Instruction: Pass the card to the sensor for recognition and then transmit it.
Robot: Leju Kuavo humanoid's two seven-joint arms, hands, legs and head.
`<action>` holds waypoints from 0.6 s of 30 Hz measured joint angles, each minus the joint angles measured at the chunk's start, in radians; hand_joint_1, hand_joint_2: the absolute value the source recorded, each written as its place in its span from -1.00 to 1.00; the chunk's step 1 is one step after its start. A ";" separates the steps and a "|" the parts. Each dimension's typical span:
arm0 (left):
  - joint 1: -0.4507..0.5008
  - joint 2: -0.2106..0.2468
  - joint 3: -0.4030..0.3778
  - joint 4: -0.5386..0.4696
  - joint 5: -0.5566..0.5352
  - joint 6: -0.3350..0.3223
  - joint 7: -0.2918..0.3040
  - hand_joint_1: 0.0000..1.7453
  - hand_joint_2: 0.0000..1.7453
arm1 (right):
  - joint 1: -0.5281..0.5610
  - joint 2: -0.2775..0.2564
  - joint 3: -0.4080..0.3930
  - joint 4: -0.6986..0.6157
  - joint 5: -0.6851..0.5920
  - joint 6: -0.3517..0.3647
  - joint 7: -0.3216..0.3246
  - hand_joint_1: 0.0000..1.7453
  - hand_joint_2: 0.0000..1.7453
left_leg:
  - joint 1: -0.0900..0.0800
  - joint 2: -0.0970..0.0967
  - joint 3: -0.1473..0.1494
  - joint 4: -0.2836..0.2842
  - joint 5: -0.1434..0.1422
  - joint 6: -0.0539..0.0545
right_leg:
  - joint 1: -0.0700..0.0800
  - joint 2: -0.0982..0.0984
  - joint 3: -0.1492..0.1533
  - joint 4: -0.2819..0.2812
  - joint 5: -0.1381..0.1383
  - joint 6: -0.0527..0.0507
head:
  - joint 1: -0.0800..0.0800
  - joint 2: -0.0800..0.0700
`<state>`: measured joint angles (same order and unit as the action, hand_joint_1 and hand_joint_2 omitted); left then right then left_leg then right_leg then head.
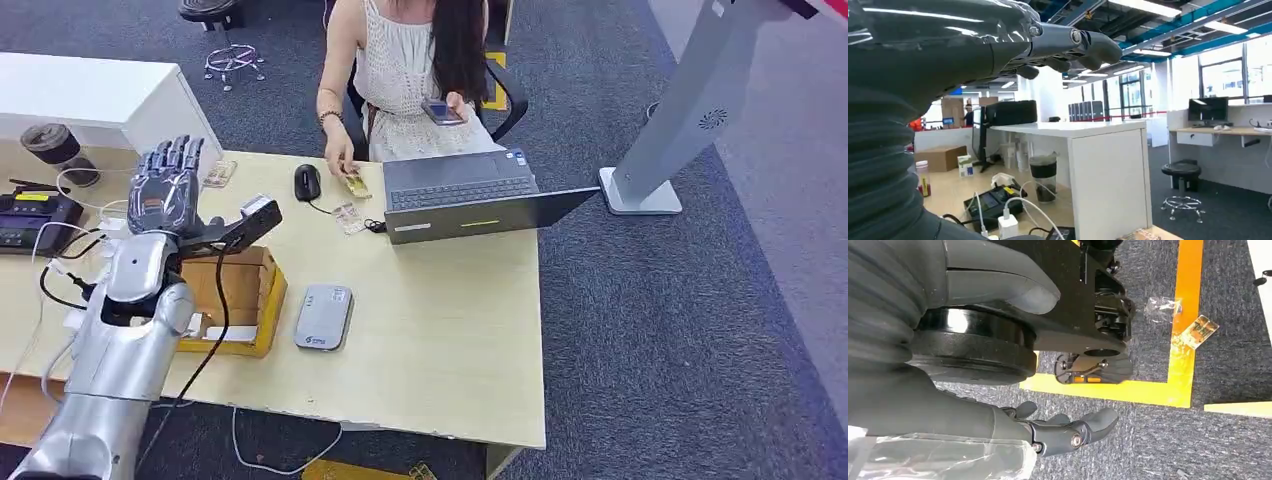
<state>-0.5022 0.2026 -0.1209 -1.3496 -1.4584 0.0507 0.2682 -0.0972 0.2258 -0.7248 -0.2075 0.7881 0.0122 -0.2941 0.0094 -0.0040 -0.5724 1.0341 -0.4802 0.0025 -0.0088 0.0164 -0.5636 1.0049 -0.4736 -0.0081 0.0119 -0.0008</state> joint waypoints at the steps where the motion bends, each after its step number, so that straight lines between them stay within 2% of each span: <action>1: 0.001 0.001 0.000 -0.003 0.000 0.000 0.000 -1.00 1.00 | 0.000 0.000 0.000 0.000 0.000 0.000 0.000 -1.00 1.00 | 0.000 0.000 0.000 0.000 0.000 0.000 | 0.000 0.000 0.000 0.000 0.000 0.000 | 0.000 0.000; 5: 0.006 0.002 0.000 -0.010 0.000 0.000 -0.002 -1.00 1.00 | 0.000 0.000 0.000 0.000 0.000 0.000 0.000 -1.00 1.00 | 0.000 0.000 0.000 0.000 0.000 0.000 | 0.000 0.000 0.000 0.000 0.000 0.000 | 0.000 0.000; 6: 0.007 0.002 0.000 -0.011 0.000 0.000 -0.002 -1.00 1.00 | 0.000 0.000 0.000 0.000 0.000 0.000 0.000 -1.00 -1.00 | 0.000 0.000 0.000 0.000 0.000 0.000 | 0.000 0.000 0.000 0.000 0.000 0.000 | 0.000 0.000; 10: 0.012 0.002 0.000 -0.017 0.005 0.001 -0.008 -1.00 1.00 | 0.000 0.000 0.000 0.000 -0.005 -0.001 -0.003 -1.00 -1.00 | 0.000 0.000 0.000 0.000 0.000 0.000 | 0.000 0.000 0.000 0.000 0.000 0.000 | 0.000 0.000; 12: 0.039 0.005 0.000 -0.054 0.017 0.012 -0.028 -1.00 1.00 | 0.001 0.000 -0.001 0.000 -0.021 -0.008 -0.007 -1.00 -1.00 | 0.000 0.000 0.000 0.000 0.000 0.000 | 0.000 0.001 0.000 0.000 0.000 0.000 | 0.000 0.000; 15: 0.136 0.018 0.000 -0.163 0.045 0.059 -0.072 -1.00 1.00 | 0.007 0.000 -0.013 0.000 -0.053 -0.018 -0.028 -1.00 -1.00 | 0.000 0.001 -0.001 0.000 -0.001 -0.001 | 0.000 0.002 0.000 0.000 -0.001 0.000 | 0.000 0.000; 18: 0.288 0.040 0.000 -0.320 0.076 0.160 -0.130 -1.00 1.00 | 0.014 0.000 -0.036 0.000 -0.092 -0.032 -0.058 -1.00 -1.00 | 0.000 0.003 0.000 0.000 -0.003 -0.001 | 0.000 0.004 -0.001 0.000 -0.002 0.000 | 0.000 0.000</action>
<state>-0.2142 0.2423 -0.1206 -1.6701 -1.3821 0.2103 0.1382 -0.0831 0.2258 -0.7610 -0.2075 0.6959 -0.0194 -0.3524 0.0094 -0.0006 -0.5729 1.0337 -0.4828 0.0017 -0.0089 0.0205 -0.5646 1.0049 -0.4757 -0.0085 0.0122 -0.0008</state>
